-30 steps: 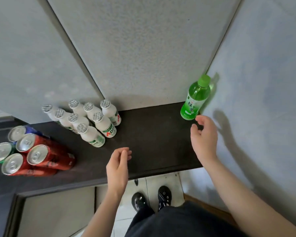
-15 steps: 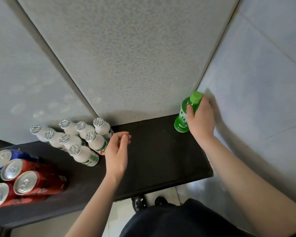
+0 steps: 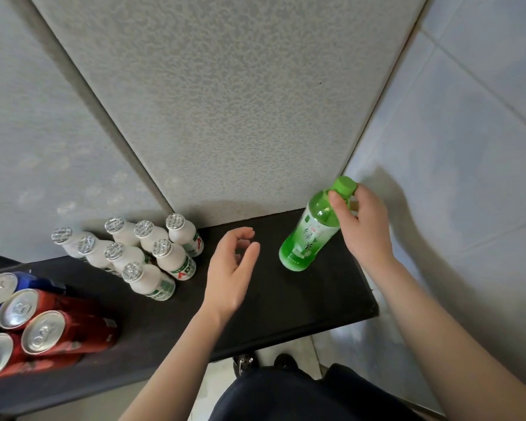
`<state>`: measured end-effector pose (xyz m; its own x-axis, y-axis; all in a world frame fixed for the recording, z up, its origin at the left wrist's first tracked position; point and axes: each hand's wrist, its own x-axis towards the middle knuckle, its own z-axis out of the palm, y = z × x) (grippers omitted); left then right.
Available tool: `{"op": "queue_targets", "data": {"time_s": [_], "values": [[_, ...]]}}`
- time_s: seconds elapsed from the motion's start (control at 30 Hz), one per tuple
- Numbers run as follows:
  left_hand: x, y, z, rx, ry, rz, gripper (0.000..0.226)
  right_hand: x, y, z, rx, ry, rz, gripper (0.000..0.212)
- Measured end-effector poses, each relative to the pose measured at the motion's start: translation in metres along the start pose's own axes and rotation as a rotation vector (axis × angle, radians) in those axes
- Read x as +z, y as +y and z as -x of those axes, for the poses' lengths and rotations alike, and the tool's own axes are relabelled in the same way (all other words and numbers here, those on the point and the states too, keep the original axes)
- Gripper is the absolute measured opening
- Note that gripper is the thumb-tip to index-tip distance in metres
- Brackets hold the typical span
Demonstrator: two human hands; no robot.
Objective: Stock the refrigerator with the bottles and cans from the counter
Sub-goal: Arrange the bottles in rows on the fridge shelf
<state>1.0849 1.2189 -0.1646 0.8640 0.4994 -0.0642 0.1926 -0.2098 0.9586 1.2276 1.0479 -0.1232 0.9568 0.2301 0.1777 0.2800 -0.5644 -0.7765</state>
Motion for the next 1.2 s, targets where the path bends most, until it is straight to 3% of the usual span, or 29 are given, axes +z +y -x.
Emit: {"op": "queue_targets", "data": {"time_s": [0.17, 0.33, 0.43, 0.57, 0.77, 0.97, 1.2], "values": [[0.015, 0.012, 0.007, 0.133, -0.208, -0.143, 0.067, -0.005, -0.036, 0.008, -0.001, -0.145, -0.077, 0.026], [0.015, 0.022, 0.023, 0.117, -0.260, 0.004, 0.066, 0.000, -0.052, 0.010, -0.026, -0.235, -0.092, 0.032], [0.011, 0.021, 0.033, 0.090, -0.189, 0.045, 0.059, 0.008, -0.060, 0.011, -0.041, -0.330, -0.087, 0.038], [-0.009, 0.012, 0.046, 0.035, -0.080, 0.087, 0.057, 0.024, -0.076, 0.013, 0.015, -0.508, -0.193, 0.071], [-0.062, 0.004, 0.065, 0.034, 0.247, 0.187, 0.057, 0.068, -0.090, 0.024, 0.059, -0.502, -0.323, 0.034], [-0.109, -0.005, 0.094, 0.014, 0.538, 0.273, 0.052, 0.125, -0.103, 0.050, -0.162, -0.644, -0.131, 0.015], [-0.133, -0.016, 0.123, -0.064, 0.670, 0.284, 0.054, 0.177, -0.120, 0.065, -0.297, -0.647, 0.023, 0.039]]}}
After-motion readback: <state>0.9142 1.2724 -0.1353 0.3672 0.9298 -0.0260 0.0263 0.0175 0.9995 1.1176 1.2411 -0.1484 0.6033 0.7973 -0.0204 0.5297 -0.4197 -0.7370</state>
